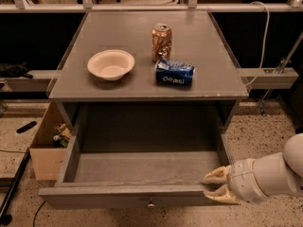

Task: Open top drawer

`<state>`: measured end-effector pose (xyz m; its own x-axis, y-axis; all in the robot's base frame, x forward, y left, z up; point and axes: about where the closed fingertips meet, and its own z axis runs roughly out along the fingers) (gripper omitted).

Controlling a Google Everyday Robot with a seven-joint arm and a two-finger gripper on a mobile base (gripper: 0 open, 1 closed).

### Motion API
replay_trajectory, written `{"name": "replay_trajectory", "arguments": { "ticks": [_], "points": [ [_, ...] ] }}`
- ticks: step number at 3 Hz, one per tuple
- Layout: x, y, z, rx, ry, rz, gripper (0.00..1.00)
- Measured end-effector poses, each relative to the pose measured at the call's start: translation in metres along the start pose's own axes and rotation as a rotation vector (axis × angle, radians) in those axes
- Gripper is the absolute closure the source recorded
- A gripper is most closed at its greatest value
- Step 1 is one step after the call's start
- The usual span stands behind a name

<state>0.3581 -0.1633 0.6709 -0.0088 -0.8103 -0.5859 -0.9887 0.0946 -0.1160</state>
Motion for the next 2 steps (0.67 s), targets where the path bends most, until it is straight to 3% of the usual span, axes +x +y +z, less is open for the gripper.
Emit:
{"name": "replay_trajectory", "arguments": {
  "ticks": [1, 2],
  "points": [
    [0.0000, 0.0000, 0.0000, 0.000, 0.000, 0.000, 0.43],
    [0.0000, 0.0000, 0.0000, 0.000, 0.000, 0.000, 0.20]
  ]
}}
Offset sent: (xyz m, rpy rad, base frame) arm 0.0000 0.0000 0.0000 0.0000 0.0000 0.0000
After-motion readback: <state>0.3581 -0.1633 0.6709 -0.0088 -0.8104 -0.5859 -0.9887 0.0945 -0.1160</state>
